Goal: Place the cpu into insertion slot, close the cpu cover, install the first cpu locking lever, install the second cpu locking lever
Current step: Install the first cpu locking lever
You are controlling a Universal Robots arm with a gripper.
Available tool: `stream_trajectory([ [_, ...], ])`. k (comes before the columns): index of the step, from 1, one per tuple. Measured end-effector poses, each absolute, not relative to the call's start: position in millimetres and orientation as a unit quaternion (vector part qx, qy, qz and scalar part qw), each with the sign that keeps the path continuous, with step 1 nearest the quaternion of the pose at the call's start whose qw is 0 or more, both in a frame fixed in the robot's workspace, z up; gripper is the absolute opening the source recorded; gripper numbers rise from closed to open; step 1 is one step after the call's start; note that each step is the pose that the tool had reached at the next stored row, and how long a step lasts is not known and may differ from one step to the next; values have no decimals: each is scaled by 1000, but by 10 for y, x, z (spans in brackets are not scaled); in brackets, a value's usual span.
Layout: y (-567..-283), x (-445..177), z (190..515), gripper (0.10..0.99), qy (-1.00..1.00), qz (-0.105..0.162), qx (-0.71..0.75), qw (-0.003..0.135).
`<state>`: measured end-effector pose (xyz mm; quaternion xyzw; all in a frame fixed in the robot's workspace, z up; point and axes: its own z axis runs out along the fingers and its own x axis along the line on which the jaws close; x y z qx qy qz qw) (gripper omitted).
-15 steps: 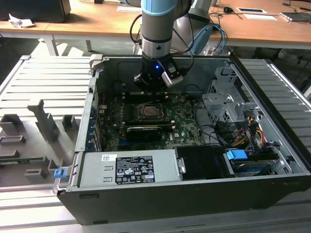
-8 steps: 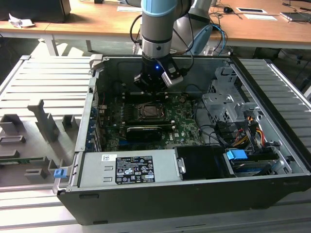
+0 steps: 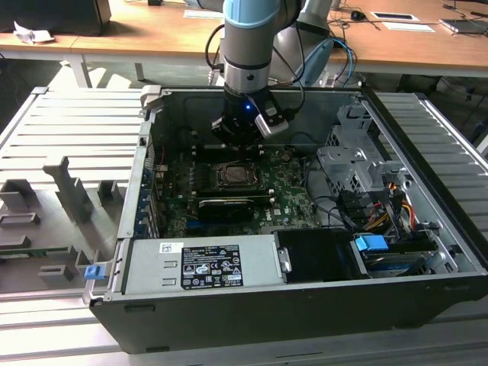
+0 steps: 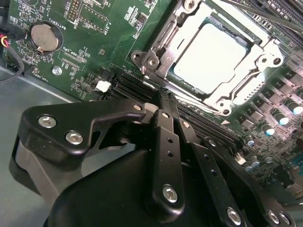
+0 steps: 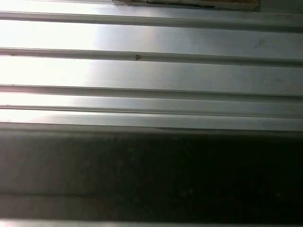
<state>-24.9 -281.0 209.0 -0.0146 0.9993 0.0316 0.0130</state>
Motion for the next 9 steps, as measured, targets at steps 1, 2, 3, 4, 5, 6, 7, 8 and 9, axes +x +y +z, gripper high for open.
stream_trajectory([
  [1,-2810,-242,2082,106,999,32,-15,13],
  [2,-2809,-232,2079,106,999,31,-15,13],
  [3,-2808,-225,2077,106,999,32,-15,13],
  [4,-2807,-218,2071,106,999,32,-15,13],
  [5,-2807,-214,2063,106,999,31,-15,13],
  [6,-2807,-210,2058,106,999,30,-15,13],
  [7,-2806,-207,2054,106,999,29,-15,13],
  [8,-2805,-205,2050,106,999,27,-15,13],
  [9,-2805,-205,2048,106,999,26,-15,13],
])
